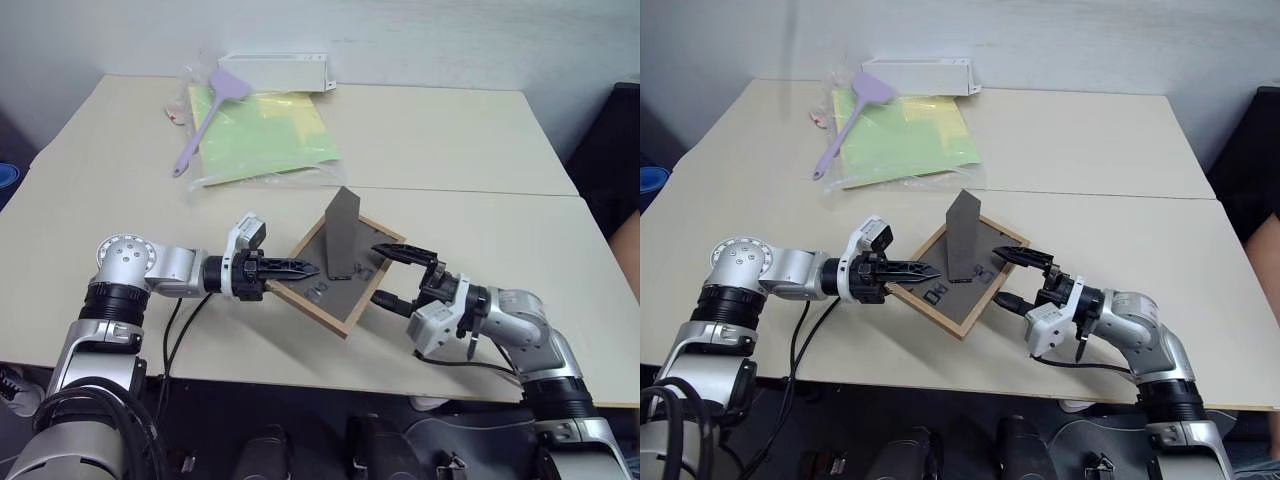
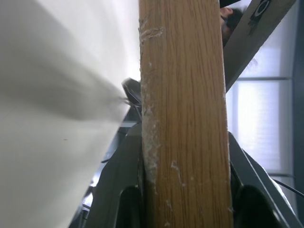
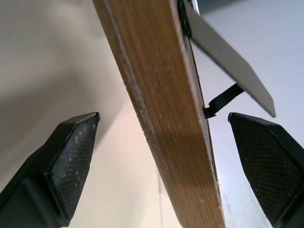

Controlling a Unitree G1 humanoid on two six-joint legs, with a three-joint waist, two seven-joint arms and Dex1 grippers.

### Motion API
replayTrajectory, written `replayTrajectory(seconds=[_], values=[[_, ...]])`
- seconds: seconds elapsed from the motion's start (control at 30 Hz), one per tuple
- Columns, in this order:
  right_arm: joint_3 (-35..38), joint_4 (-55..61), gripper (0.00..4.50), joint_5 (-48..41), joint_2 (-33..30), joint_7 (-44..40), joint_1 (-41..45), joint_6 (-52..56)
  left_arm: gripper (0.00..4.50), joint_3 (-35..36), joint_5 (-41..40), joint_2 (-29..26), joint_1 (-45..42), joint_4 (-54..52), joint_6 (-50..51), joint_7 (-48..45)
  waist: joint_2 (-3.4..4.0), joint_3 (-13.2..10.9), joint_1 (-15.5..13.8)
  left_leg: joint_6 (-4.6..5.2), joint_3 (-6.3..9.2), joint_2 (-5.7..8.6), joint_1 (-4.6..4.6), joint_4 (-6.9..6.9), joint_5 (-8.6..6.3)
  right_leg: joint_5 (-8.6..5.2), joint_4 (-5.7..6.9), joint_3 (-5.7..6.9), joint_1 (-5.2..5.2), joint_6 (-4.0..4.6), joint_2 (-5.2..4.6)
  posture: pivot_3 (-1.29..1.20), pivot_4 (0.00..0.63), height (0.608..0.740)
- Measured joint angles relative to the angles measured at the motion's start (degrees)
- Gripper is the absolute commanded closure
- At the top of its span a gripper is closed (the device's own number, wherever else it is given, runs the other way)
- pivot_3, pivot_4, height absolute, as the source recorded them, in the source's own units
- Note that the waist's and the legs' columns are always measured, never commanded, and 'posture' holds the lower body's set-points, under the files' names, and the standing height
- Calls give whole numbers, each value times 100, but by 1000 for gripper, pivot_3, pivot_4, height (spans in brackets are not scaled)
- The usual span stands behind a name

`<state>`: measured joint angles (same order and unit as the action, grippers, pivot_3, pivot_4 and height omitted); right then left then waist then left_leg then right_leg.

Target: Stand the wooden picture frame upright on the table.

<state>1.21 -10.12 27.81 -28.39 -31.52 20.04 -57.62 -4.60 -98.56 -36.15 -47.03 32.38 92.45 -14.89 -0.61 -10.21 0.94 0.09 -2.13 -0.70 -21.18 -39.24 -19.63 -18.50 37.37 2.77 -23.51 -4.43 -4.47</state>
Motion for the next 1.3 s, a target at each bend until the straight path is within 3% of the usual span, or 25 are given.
replayTrajectory(seconds=[0.23, 0.27, 0.57, 0.7, 0.8, 0.87, 0.97, 1.13, 1.3], values=[[-102, -308, 2897, 695, -186, 1151, 83, -93, 3214, -327, -916, -208, 49, 2, -101, 792, 0, 0, 65, -1, 0, 1, 1, 0, 1, 0, 3, 0, 0, 0, 1, 0, 150, 740], [-126, -302, 3127, 831, -264, 1269, 128, -124, 2866, -338, -1019, -213, 50, 3, -134, 857, 0, 0, 65, -2, 0, 1, 1, 0, 2, -1, 3, 0, -1, 1, 2, 0, 150, 740], [-378, -591, 3246, 931, -361, 1891, 285, 19, 136, 154, -1256, -214, 267, -979, -739, 1074, 0, 0, 86, -7, -1, -1, 2, 1, 5, -2, 4, -1, -2, 3, 4, 0, 150, 740], [-501, -592, 3246, 774, -461, 1981, 322, 21, 0, 664, -1224, -764, 611, -1535, -1076, 1109, 0, 0, 119, -9, 0, -4, 4, 5, 5, -3, 4, -3, -4, 6, 5, 0, 150, 740], [-548, -593, 3246, 261, -537, 1880, 181, 85, 0, 1419, -357, -1226, 1001, -2016, -1660, 557, 2, -1, 100, -10, 1, -3, 6, 8, 6, -5, 2, 1, -2, 8, 4, 0, 150, 740], [-601, -589, 3246, -289, -544, 1682, 75, 262, 0, 1863, 658, -1272, 1276, -2278, -2656, -255, 2, -1, 79, -10, -2, 0, 6, 6, 7, -5, -4, 2, 1, 9, 4, 0, 150, 740], [-823, -302, 3246, -1892, -554, 913, -117, 1017, 0, 2132, 2218, -1265, 1596, -2391, -4230, -1200, 2, -1, 54, -10, 1, -2, 5, 9, 7, -5, -36, 9, 7, 9, 8, 0, 150, 740], [-863, 1138, 3246, -6165, -271, -415, -607, 4627, 0, 1524, 4565, -1023, 2274, -3060, -6398, -2742, 3, -1, 18, 0, 8, -5, -4, 10, 2, -2, -29, 12, 12, 4, 1, 0, 150, 740], [-506, 1107, 3246, -7103, -97, -493, -539, 6294, 0, 976, 5670, -899, 2723, -3533, -7281, -3639, 4, -2, 35, 9, 4, -6, -3, 17, -3, -2, -39, 7, 6, 5, -3, 0, 150, 740]])
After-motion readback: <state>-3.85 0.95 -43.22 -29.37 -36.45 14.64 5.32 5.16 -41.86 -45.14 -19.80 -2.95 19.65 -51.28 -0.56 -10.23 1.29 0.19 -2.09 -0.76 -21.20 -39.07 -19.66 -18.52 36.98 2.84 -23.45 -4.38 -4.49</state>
